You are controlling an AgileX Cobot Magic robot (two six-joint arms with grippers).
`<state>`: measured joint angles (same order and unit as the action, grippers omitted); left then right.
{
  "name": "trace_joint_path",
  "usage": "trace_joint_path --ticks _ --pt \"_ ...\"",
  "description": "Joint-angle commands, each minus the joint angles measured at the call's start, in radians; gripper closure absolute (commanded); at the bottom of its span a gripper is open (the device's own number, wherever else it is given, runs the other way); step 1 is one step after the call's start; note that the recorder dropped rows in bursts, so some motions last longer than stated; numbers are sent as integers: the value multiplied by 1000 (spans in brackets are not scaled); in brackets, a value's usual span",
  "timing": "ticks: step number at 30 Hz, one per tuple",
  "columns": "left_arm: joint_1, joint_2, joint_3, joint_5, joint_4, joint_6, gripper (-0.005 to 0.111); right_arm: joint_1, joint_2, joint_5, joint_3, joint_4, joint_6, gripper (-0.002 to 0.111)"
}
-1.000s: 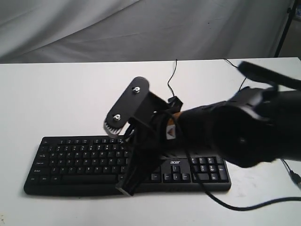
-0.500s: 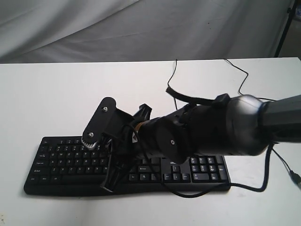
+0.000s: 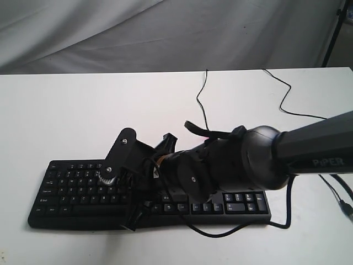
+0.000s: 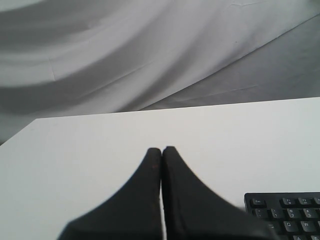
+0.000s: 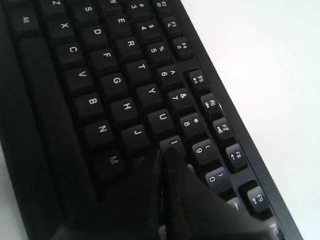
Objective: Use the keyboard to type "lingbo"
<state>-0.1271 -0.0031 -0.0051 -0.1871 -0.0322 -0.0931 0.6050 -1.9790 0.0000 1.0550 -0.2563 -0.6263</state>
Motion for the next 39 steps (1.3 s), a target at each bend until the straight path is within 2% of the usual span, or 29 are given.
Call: trace_joint_path --ticks 1,39 --pt "4 3 5 4 1 3 106 -10 -2 -19 6 -5 -5 108" --pt "4 3 5 4 1 3 106 -27 -37 -41 -18 5 -5 108"
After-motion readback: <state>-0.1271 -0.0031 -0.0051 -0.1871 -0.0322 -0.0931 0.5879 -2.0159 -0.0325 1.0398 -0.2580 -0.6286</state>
